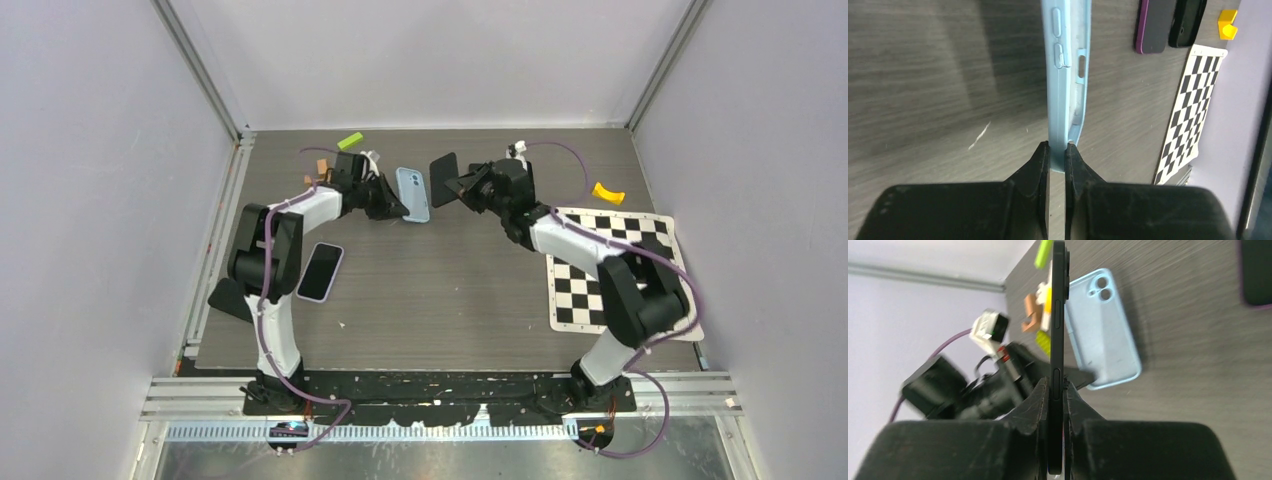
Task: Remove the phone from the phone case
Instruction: Remove the phone case from the phone, then place the phone case at the center of the board, then place the phone at the center of the board.
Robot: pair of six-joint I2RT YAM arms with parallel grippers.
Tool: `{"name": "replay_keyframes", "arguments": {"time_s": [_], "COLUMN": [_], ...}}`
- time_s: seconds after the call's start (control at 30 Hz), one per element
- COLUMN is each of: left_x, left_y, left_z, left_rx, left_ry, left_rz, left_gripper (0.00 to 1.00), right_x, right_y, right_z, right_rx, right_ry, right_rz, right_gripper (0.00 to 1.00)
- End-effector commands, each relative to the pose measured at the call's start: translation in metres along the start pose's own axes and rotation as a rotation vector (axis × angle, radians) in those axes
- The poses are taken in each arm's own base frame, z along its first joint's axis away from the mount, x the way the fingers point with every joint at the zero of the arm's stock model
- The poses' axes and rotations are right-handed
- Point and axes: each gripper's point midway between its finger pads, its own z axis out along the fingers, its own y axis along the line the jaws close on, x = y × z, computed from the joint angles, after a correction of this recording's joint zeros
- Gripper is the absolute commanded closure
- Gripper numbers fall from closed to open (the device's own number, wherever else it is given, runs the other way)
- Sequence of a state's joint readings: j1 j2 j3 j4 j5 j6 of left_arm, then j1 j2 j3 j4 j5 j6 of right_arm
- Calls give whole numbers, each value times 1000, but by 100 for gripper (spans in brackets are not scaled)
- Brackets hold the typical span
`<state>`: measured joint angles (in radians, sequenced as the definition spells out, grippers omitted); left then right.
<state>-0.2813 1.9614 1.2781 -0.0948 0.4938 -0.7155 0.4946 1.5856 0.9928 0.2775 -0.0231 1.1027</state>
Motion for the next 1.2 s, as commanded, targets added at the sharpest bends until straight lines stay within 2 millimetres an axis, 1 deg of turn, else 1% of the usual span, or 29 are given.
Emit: {"name": "replay_keyframes", "arguments": {"time_s": [0.0,0.03,0.07,0.1,0.13,0.17,0.2,0.23,0.27,0.3,0.33,0.37,0.4,0.43,0.47,0.53,0.57,0.6,0.63,0.73,0.77,0.8,0.83,0.87,1.03,1.07,1.1,1.13,1.17], "left_x": [-22,-23,-23,-27,-28,-30,-33,-35,-38,-39,-39,-40,-39,-41,-42,-46,-48,-49,-51,-54,-55,-55,-57,-57,-60,-60,-59,-58,-57], "left_y": [-11,-10,-9,-11,-9,-8,-6,-5,-3,-1,2,4,7,9,12,16,18,19,20,22,23,23,23,23,14,11,11,10,11], "left_z": [5,10,15,19,23,28,32,36,39,43,45,48,51,51,51,49,48,46,44,36,33,30,26,23,-3,-10,-16,-24,-32], "left_rx": [-10,-11,-11,-4,-5,-10,-13,-19,-26,-38,-50,-59,-71,-85,-103,-137,-156,-173,-187,-223,-234,-246,-254,-262,-283,-287,-295,-306,-324], "left_ry": [24,37,51,56,61,60,58,60,63,72,87,93,102,102,103,91,83,77,71,56,49,45,37,31,-9,-17,-24,-32,-42], "left_rz": [86,83,75,69,59,50,47,44,43,40,39,39,38,44,48,58,64,69,72,86,91,95,100,105,139,148,157,165,170], "left_gripper": [100,100,100,100,100,100,100,99,98,96,95,93,91,87,82,68,60,53,48,35,32,29,26,24,13,12,10,8,6], "right_x": [-41,-36,-44,-41,-44,-41,-45,-41,-43,-39,-39,-36,-36,-32,-32,-24,-24,-20,-22,-20,-22,-17,-17,-14,-8,-9,-10,-13,-16], "right_y": [1,-14,-8,-24,-18,-31,-29,-43,-40,-52,-50,-61,-61,-70,-71,-81,-80,-88,-88,-100,-98,-105,-104,-109,-111,-110,-110,-112,-108], "right_z": [41,55,62,73,79,86,91,98,102,109,112,118,121,125,127,135,137,138,139,137,138,136,136,134,125,123,117,115,109], "right_rx": [-11,17,-6,27,11,36,33,62,52,71,61,78,76,87,91,98,96,119,127,189,191,217,218,240,275,282,304,324,340], "right_ry": [-51,-28,-21,0,6,19,13,28,36,53,67,80,89,107,118,163,170,183,179,198,201,223,233,249,308,305,317,316,319], "right_rz": [-21,-22,-31,-31,-48,-52,-69,-70,-80,-78,-80,-76,-84,-83,-80,-58,-52,-45,-49,-61,-73,-71,-80,-79,-120,-134,-155,-186,-199], "right_gripper": [99,99,99,99,99,99,99,98,98,97,96,95,94,92,92,89,86,84,79,67,61,56,54,51,42,36,32,24,20]}}
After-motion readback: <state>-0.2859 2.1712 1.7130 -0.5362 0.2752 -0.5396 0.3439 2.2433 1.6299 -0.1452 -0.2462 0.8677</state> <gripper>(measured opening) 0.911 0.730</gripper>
